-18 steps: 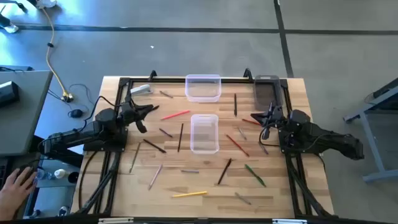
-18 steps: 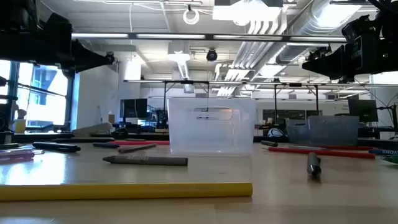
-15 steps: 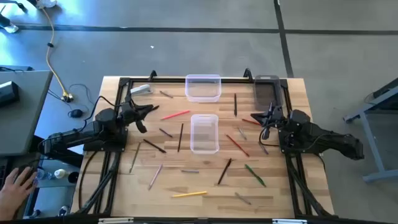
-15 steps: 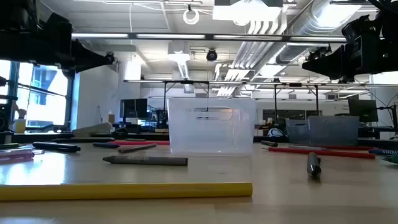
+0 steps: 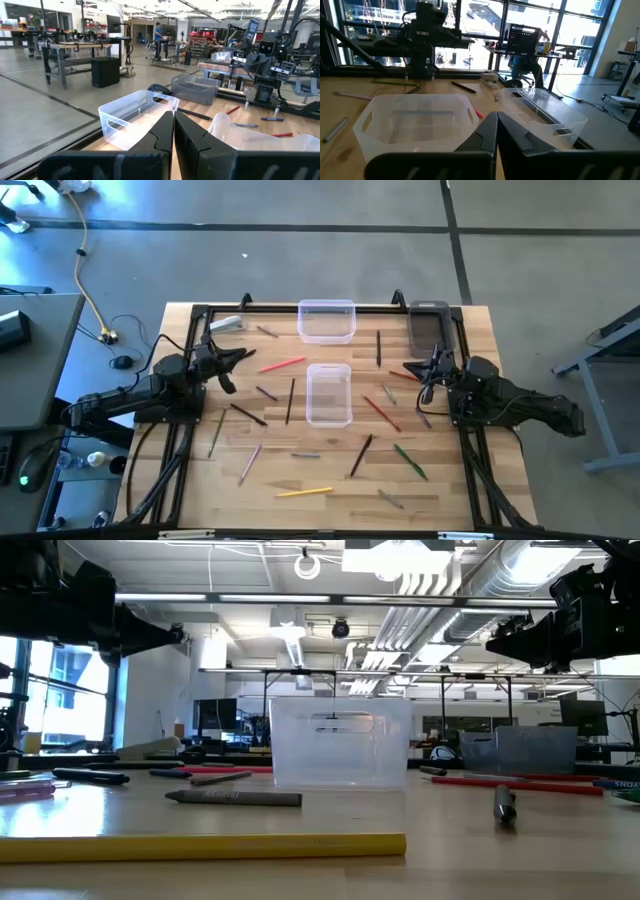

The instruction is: Sort crayons/erasers/pens/pencils in bins

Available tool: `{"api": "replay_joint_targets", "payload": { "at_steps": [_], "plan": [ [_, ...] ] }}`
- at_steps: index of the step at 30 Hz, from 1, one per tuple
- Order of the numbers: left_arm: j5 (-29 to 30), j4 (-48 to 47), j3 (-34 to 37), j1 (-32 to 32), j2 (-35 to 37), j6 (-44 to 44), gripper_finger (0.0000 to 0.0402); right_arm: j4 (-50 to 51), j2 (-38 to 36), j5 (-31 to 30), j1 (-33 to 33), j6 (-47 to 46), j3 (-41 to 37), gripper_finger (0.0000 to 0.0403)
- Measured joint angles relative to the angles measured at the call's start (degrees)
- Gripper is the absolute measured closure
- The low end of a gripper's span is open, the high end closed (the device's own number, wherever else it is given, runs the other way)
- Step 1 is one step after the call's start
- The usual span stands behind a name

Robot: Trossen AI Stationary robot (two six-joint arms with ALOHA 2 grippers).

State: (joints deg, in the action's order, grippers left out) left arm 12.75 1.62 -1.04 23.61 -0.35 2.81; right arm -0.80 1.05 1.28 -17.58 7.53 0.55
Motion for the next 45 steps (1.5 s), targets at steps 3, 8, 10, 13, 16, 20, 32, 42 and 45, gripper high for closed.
{"api": "replay_joint_targets", "payload": {
  "at_steps": [3,8,10,13,16,20,32,42,45],
  "plan": [
    [0.00,0.01,0.01,0.01,0.01,0.00,0.0398,0.01,0.00,0.00,-0.01,0.00,0.01,0.0402],
    [0.01,0.01,0.01,0.00,0.01,-0.02,0.0398,0.00,0.01,0.00,-0.01,0.00,0.01,0.0402],
    [0.00,-0.01,0.02,0.01,0.01,-0.02,0.0398,0.02,-0.01,0.00,-0.02,0.00,-0.01,0.0402],
    [0.01,0.01,0.02,0.01,0.00,0.00,0.0398,0.00,0.01,0.00,0.00,0.00,0.01,0.0402],
    [0.02,-0.01,0.01,0.00,0.00,-0.02,0.0398,0.01,-0.01,0.00,0.00,0.00,0.00,0.0402],
    [0.00,0.01,0.02,0.01,0.01,0.00,0.0398,0.01,0.01,0.00,0.00,0.00,0.01,0.0402],
    [0.00,-0.01,0.00,0.01,-0.01,-0.02,0.0398,0.02,-0.01,0.00,-0.02,0.00,0.01,0.0402],
    [0.01,1.34,0.02,0.01,-0.01,0.62,0.0398,0.00,-0.01,0.00,0.00,0.00,-0.01,0.0402],
    [0.02,1.28,0.02,-0.01,-0.01,0.64,0.0398,0.00,0.01,0.00,0.00,0.00,0.00,0.0402]
  ]
}}
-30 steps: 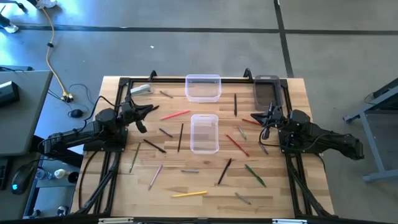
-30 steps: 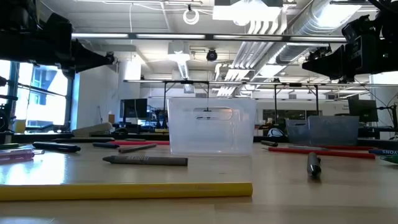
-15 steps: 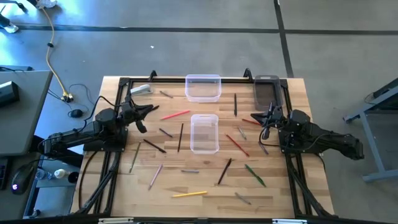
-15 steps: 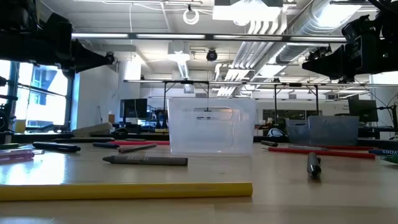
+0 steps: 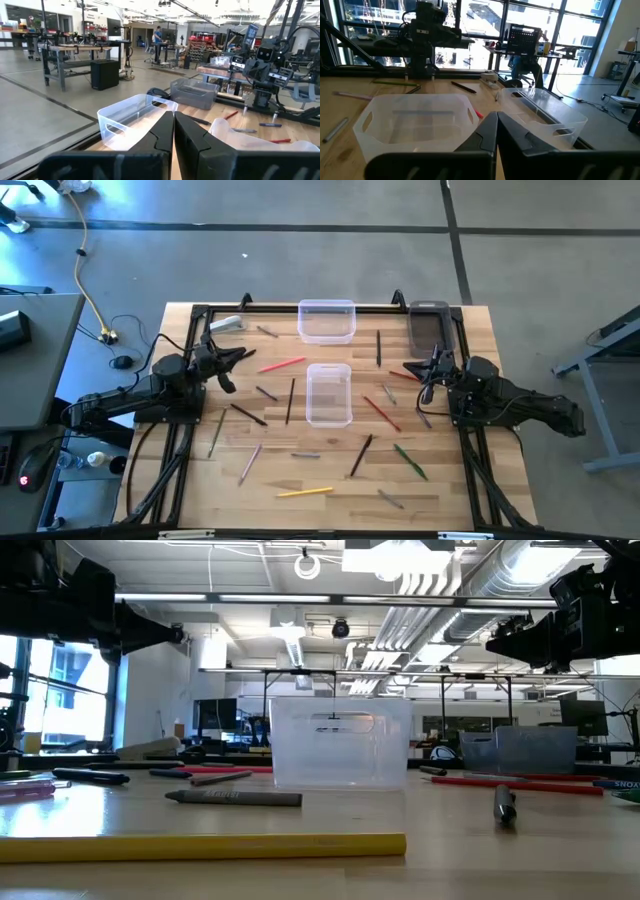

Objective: Sort crayons/erasers/pens/pencils in bins
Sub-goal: Put the bottom left black pen into the bottom transparent bin

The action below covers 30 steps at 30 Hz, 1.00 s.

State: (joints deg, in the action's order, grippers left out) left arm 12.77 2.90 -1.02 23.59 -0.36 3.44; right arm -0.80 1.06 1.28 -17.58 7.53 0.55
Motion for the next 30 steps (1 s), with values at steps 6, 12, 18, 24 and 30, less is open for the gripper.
{"api": "replay_joint_targets", "payload": {
  "at_steps": [6,12,18,24,30],
  "plan": [
    [-0.11,3.86,0.00,0.02,0.02,-5.54,0.0398,0.01,-0.01,0.00,-0.02,0.00,-0.01,0.0402],
    [0.07,6.40,0.00,-0.09,0.00,-4.00,0.0398,0.00,0.00,0.00,0.00,0.00,0.01,0.0402],
    [1.10,8.81,0.00,-0.02,0.00,-2.41,0.0398,0.01,-0.01,0.00,0.00,0.00,-0.01,0.0402],
    [-1.46,10.90,0.00,-0.02,0.00,-0.97,0.0398,0.00,0.00,0.00,-0.02,0.00,0.00,0.0402],
    [-8.11,11.72,-0.05,-0.04,-0.68,0.29,0.0401,0.00,0.00,0.00,-0.02,0.00,0.01,0.0402]
  ]
}}
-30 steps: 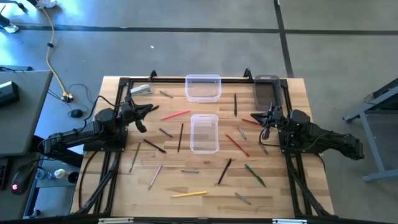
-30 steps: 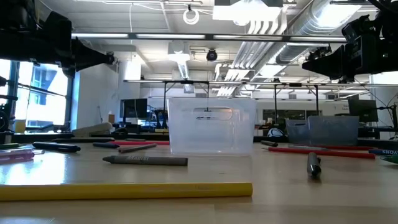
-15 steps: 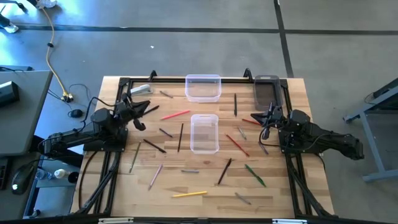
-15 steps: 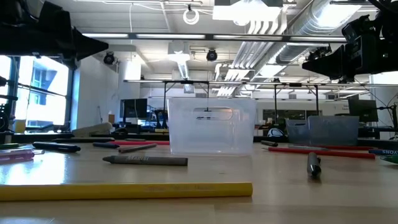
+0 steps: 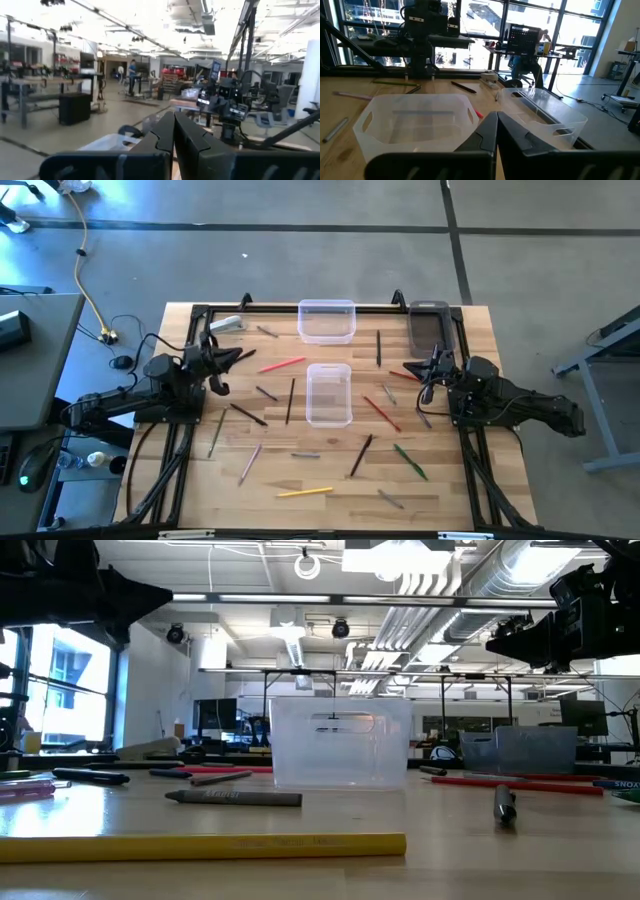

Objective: Sort crayons/erasers/pens/pencils in bins
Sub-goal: Put the bottom left black pen into the bottom transparent bin

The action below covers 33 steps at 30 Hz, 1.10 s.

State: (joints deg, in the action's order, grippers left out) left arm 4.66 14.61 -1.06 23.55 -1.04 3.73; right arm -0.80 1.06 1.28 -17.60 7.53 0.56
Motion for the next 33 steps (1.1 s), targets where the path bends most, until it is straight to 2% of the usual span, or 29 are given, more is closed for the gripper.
{"api": "replay_joint_targets", "payload": {
  "at_steps": [4,10,22,33],
  "plan": [
    [0.00,-0.46,-1.26,0.02,-2.90,1.07,0.0401,0.00,0.00,0.00,0.00,0.00,-0.02,0.0402],
    [1.40,-2.81,-6.62,0.02,-11.82,0.15,0.0401,0.00,-0.02,0.00,0.02,0.00,-0.02,0.0402],
    [-1.95,-24.67,-22.42,-0.27,-29.35,0.15,0.0402,0.01,-0.01,0.00,0.02,0.00,0.00,0.0402],
    [-2.10,-31.60,-28.83,-9.47,-43.29,6.65,0.0401,0.01,0.00,0.00,0.02,0.00,-0.01,0.0402]
  ]
}}
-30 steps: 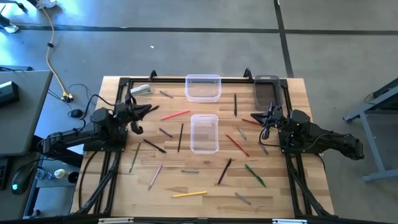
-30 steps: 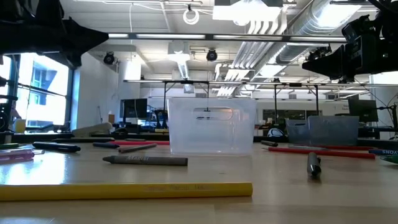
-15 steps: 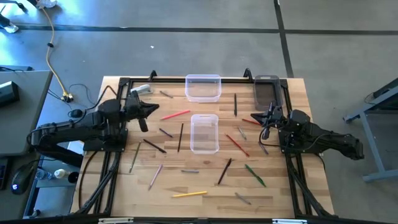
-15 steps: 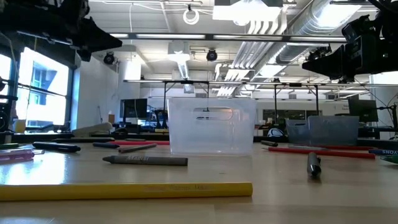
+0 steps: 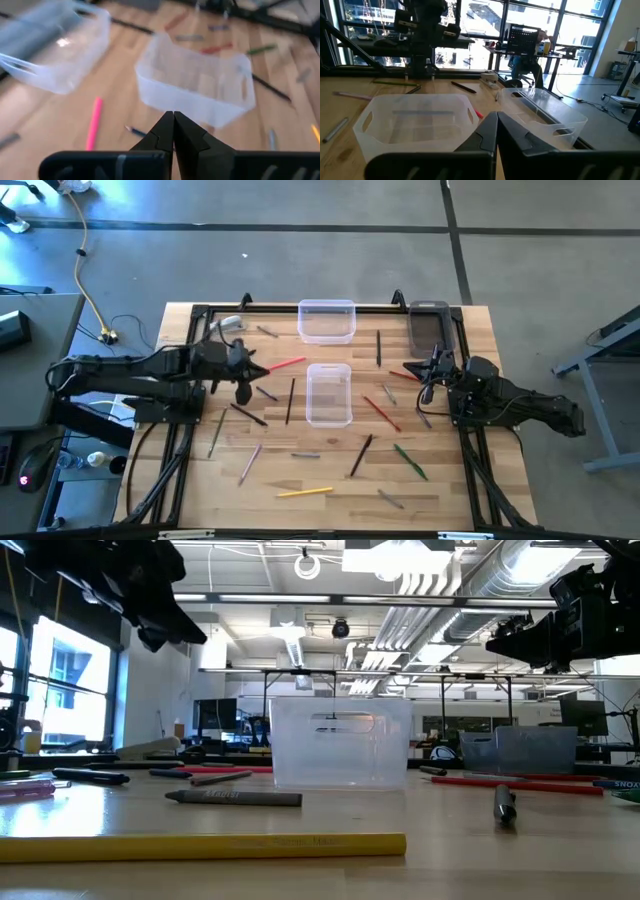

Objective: Sort crayons/erasers/pens/pencils in bins
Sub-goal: Put the bottom left black pen into the bottom transparent bin

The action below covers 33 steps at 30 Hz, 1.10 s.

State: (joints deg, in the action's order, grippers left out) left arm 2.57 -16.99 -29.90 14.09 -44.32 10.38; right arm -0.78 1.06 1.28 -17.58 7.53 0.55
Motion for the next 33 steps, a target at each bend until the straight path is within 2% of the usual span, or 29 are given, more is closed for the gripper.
{"api": "replay_joint_targets", "payload": {
  "at_steps": [7,17,22,27,33],
  "plan": [
    [1.31,-8.86,-7.94,-5.71,-9.13,-0.01,0.0401,-0.01,0.00,0.00,-0.02,0.00,0.01,0.0402],
    [-1.85,-24.75,-16.02,-6.82,-21.72,-1.78,0.0402,-0.01,0.00,0.00,-0.01,0.00,0.00,0.0402],
    [-3.03,-25.25,-15.88,-8.01,-25.06,-4.11,0.0401,-0.01,0.00,0.00,0.00,0.00,-0.01,0.0402],
    [-2.88,-25.10,-15.86,-11.79,-27.30,-5.01,0.0401,0.00,0.00,0.00,0.00,0.00,0.00,0.0402],
    [1.02,-25.10,-15.82,-17.26,-31.22,-6.73,0.0401,-0.02,0.00,0.00,0.00,0.00,0.00,0.0402]
  ]
}}
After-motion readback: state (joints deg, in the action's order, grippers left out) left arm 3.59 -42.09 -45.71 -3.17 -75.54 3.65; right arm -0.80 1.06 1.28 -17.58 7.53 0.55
